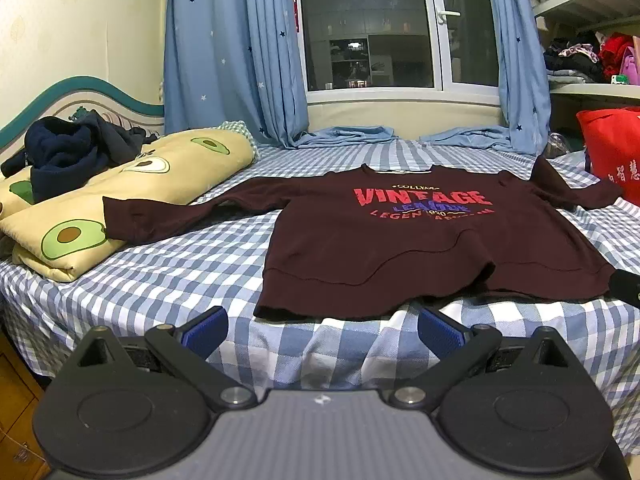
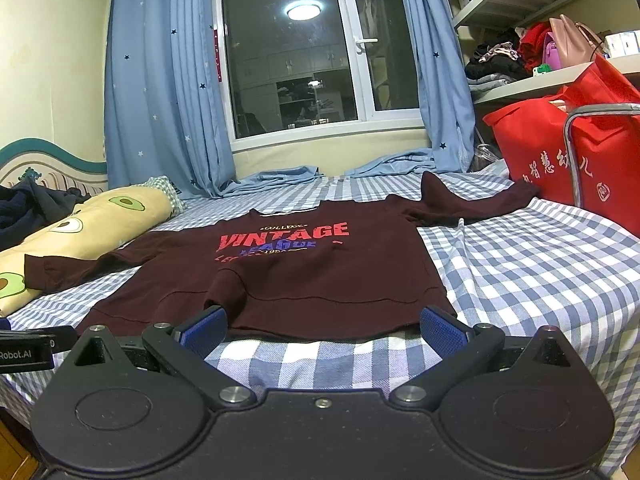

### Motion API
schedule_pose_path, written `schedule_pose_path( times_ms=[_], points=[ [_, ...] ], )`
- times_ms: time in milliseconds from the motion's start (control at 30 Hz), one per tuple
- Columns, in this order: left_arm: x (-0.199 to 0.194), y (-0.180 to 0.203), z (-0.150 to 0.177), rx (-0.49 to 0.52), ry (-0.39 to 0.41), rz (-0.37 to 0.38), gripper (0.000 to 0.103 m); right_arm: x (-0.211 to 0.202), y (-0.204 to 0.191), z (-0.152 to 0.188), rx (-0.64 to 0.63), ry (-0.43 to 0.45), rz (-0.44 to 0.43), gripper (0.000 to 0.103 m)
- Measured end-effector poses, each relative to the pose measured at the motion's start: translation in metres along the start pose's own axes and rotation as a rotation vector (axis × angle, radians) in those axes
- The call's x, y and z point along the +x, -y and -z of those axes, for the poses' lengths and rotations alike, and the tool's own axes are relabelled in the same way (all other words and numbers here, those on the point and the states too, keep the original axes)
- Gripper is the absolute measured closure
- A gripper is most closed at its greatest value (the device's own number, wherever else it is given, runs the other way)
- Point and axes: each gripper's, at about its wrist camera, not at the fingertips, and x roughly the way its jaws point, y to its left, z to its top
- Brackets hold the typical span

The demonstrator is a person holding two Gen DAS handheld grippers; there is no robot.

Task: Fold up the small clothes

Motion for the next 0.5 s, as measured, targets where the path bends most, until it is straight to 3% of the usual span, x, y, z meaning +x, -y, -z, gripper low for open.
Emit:
schedule_pose_path(
  times_ms=[500],
  points=[
    [0.0012,-0.0012,0.0004,0.001,-0.007,-0.004,0.000,0.0010,-0.0030,-0.0011,0.003,-0.008,0.001,0.000]
  ],
)
